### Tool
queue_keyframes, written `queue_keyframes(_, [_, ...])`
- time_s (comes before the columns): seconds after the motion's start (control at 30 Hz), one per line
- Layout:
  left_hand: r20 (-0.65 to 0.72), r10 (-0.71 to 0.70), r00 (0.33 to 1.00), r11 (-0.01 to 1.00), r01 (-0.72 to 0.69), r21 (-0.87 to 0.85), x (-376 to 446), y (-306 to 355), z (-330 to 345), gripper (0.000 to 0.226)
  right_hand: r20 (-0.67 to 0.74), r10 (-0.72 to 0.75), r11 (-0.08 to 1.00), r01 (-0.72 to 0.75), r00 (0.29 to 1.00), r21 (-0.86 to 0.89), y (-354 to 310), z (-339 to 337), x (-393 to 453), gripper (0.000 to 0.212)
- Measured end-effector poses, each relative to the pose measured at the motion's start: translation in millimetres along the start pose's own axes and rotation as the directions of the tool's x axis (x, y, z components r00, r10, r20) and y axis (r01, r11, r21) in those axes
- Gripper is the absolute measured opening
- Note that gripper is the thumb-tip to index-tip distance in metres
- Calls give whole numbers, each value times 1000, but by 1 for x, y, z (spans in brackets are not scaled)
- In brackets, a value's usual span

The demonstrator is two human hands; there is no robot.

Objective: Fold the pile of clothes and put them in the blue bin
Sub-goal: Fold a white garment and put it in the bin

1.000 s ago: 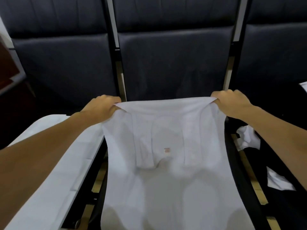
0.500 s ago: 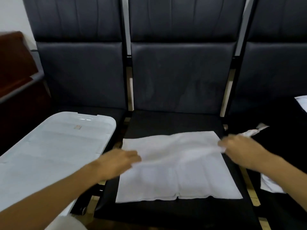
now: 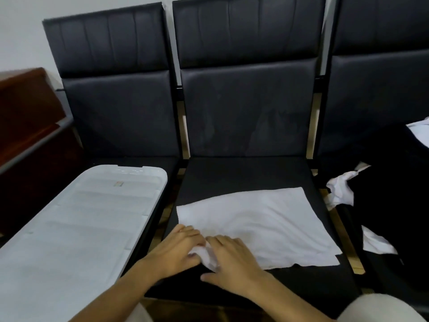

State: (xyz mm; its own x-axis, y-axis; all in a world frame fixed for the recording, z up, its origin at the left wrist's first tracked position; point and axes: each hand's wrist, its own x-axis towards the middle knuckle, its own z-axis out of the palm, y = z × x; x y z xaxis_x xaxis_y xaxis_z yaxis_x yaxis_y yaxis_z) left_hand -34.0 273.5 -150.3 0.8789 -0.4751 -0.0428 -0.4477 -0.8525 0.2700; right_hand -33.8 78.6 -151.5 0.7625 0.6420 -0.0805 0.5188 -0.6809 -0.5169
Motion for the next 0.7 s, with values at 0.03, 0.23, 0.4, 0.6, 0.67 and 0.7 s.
queue_keyframes(0.03, [-56, -33, 998, 993, 26, -115, 5, 13, -6, 9, -84, 42, 992, -32, 996, 120, -4, 4, 5, 48])
queue_keyframes(0.23, [-108, -283, 953, 873, 210, -441, 16, 5, -10, 54, -218, 384, 789, -197, 897, 582, 7, -24, 15, 19])
queue_keyframes(0.4, [-123, -289, 949, 944, 262, -199, 40, -27, -1, 32, -101, 355, 658, -172, 929, 733, 34, -58, -20, 36])
queue_keyframes(0.6, [-414, -287, 864, 867, 51, -495, 138, 36, -29, 23, -222, 536, 697, -278, 815, 661, 93, -101, -67, 45])
queue_keyframes(0.67, [-449, -166, 878, 904, -47, -425, 182, 69, -35, 18, -175, 619, 728, -476, 765, 493, 121, -111, -83, 41])
queue_keyframes(0.7, [-420, -117, 900, 922, -58, -383, 203, 84, -34, 22, -116, 667, 722, -599, 736, 345, 138, -114, -91, 36])
